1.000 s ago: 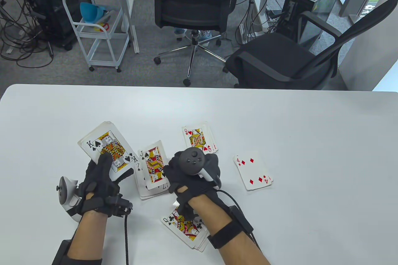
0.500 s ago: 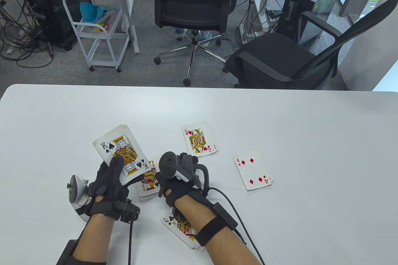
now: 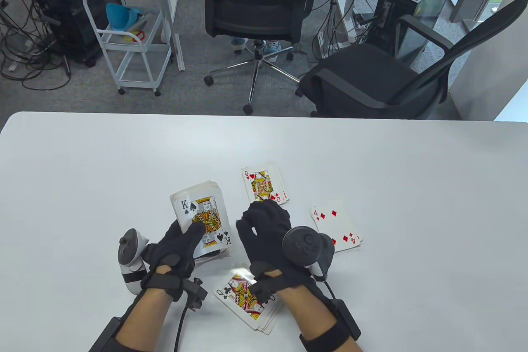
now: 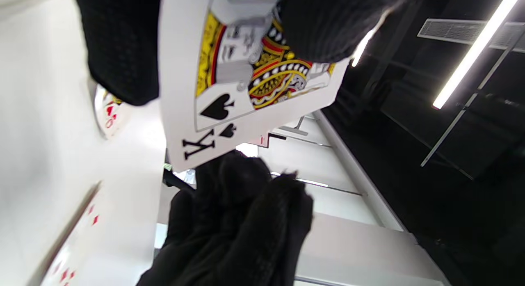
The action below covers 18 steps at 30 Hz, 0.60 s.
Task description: Playing card suit sorting
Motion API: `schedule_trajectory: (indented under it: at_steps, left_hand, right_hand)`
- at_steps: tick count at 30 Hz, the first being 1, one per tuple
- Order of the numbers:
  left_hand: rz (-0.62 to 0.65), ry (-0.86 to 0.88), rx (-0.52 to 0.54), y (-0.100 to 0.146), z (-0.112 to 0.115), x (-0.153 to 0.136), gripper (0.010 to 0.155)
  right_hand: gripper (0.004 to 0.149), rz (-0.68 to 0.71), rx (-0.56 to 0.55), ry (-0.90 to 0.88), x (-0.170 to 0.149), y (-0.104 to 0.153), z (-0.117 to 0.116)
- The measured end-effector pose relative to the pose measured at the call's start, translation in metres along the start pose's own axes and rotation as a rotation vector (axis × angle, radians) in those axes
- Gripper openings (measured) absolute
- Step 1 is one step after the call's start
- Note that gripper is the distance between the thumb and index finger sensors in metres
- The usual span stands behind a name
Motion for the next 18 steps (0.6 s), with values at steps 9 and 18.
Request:
schedule_trajectory:
  at_steps: [9, 18]
  left_hand:
    - [-0.034, -0.05, -0.045, 0.007, 0.014, -0.012, 0.056]
    - [-0.057, -0.032, -0.064, 0.01, 0.021, -0.018, 0.057]
  right_hand:
    - [0.06, 0.016, 0.072, 0.154, 0.005, 0.015, -0.018]
    - [0.047, 0.05, -0.03, 0.135, 0.006, 0.021, -0.015]
Point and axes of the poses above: the tracker on the back of each hand, its own x axis roughly to the thumb side, its own y axis roughly from the fingertips to the wrist, z = x × y, the point moved 3 cm from there along -y, roughly from the wrist to the fingertips, and after that the axes turned 11 degrees about z, right-handed, at the moved point
